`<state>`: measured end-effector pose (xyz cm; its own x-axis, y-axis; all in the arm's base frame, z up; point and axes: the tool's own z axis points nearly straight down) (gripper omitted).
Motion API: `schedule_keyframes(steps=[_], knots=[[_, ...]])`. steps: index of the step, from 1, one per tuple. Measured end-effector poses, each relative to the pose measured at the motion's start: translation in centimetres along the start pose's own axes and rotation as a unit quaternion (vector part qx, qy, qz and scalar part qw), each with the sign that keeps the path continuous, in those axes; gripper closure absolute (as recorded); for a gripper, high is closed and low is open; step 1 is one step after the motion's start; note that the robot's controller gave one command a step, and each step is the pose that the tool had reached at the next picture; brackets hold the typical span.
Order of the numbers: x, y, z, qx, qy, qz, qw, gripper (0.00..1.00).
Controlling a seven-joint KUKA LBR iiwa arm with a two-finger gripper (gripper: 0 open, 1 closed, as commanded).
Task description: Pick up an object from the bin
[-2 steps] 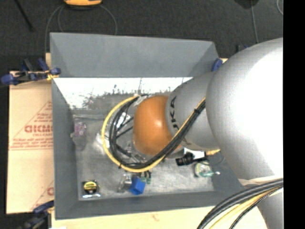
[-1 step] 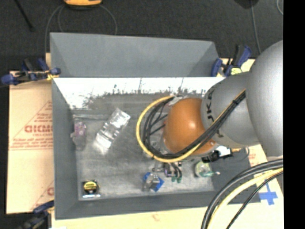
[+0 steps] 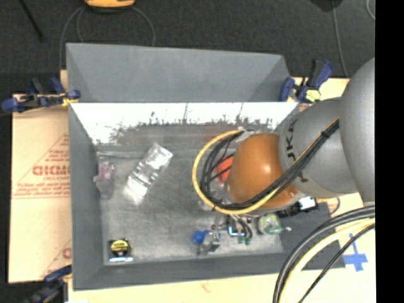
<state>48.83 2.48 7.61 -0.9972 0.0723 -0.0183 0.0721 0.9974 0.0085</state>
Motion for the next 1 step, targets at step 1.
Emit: schedule_keyframes(steps=[1], knots=[[0.37, 0.0, -0.16, 0.001, 0.011, 0.001, 0.9999, 1.0]])
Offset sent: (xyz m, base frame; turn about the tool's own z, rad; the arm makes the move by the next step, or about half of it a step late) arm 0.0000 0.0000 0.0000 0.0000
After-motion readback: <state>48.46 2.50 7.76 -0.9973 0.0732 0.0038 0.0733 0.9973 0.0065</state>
